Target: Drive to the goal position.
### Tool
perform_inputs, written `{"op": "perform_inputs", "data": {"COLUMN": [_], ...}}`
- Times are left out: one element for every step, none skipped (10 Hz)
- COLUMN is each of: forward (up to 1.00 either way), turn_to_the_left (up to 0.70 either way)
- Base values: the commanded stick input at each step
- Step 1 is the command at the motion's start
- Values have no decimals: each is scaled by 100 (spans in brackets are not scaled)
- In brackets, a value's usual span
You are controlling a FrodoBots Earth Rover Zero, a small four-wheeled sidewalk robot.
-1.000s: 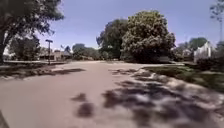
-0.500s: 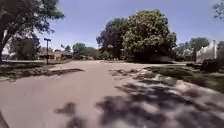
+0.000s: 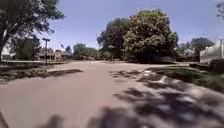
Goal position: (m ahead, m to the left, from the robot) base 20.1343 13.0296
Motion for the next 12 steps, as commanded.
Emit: {"op": "perform_inputs", "data": {"forward": [70,70,70,70,70,70,70,70,70,70,70,70], "turn_to_the_left": [0,0,0,0,0,0,0,0,0,0,0,0]}}
